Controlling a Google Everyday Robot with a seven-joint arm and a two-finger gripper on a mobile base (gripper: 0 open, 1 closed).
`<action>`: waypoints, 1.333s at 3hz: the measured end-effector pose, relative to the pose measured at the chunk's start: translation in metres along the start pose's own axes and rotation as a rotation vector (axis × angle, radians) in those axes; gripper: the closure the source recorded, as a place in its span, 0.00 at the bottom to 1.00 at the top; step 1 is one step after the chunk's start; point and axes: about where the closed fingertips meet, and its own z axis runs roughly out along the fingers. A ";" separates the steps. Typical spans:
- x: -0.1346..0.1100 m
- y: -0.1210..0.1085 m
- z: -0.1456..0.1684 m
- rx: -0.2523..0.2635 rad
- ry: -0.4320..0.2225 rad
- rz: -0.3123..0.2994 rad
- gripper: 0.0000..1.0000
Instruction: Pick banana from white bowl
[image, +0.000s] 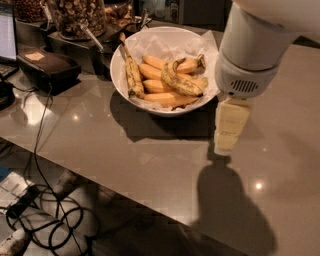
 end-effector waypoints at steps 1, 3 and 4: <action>-0.001 0.000 -0.001 0.003 0.000 0.001 0.00; -0.039 -0.017 0.002 -0.036 -0.060 -0.052 0.00; -0.054 -0.026 0.007 -0.061 -0.059 -0.072 0.00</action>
Offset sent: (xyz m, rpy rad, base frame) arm 0.0227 0.0329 0.0023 0.0694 0.0348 0.0768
